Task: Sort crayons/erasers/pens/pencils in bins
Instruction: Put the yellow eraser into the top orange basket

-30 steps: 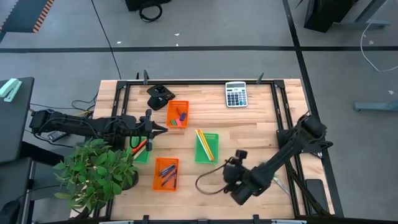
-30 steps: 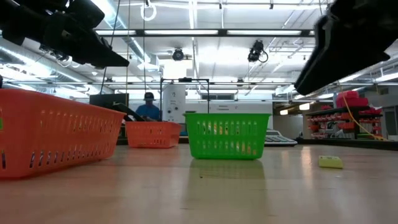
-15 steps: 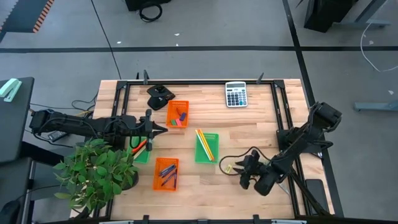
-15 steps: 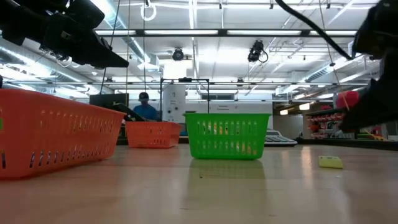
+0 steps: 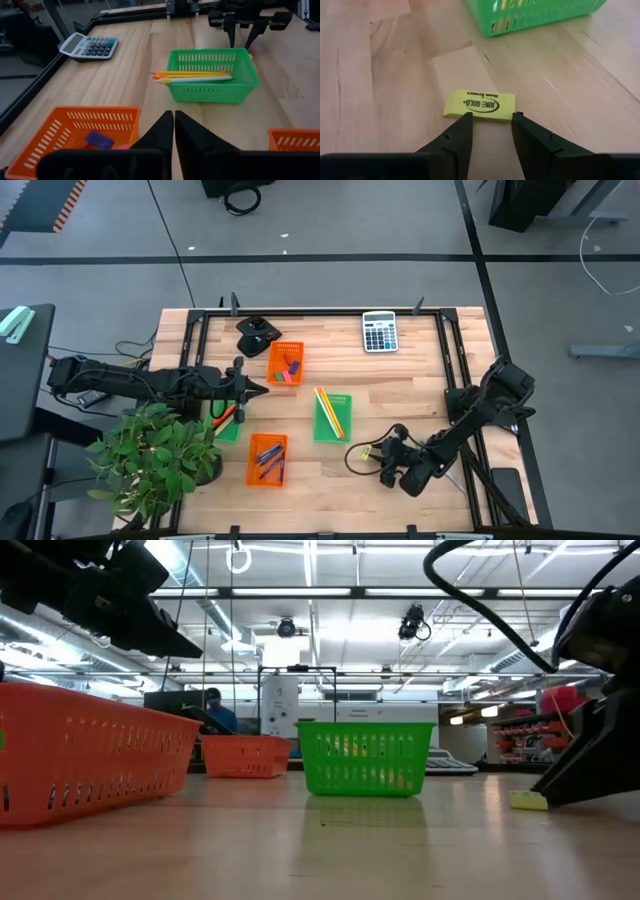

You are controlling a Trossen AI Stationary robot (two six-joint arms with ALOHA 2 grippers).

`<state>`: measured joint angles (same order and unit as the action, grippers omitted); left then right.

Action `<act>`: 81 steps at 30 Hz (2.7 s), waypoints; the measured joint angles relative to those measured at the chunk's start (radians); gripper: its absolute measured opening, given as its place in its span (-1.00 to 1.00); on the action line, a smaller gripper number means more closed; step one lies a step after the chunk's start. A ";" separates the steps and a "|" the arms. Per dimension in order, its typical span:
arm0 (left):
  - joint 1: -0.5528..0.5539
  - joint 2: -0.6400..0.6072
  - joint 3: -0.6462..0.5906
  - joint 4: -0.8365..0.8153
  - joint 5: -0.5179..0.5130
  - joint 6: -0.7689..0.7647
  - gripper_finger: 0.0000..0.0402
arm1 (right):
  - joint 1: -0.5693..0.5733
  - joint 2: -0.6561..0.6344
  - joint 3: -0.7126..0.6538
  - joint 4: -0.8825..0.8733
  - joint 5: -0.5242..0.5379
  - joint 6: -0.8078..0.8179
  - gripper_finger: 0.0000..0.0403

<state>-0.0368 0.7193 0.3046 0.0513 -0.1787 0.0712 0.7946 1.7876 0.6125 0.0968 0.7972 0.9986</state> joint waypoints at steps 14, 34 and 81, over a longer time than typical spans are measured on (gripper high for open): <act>0.000 0.000 0.000 -0.004 0.000 0.019 -0.89 | -0.001 -0.009 0.000 0.008 0.017 -0.032 0.00; 0.000 0.000 0.000 -0.048 0.000 -0.018 -0.90 | -0.035 -0.064 0.000 0.007 0.005 -0.052 0.29; 0.001 0.000 0.000 -0.048 -0.064 0.037 -0.88 | 0.013 0.000 -0.005 0.114 -0.106 -0.018 0.34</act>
<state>-0.0357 0.7197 0.3046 0.0029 -0.2428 0.1085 0.8075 1.7878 0.6076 0.2104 0.6910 0.9807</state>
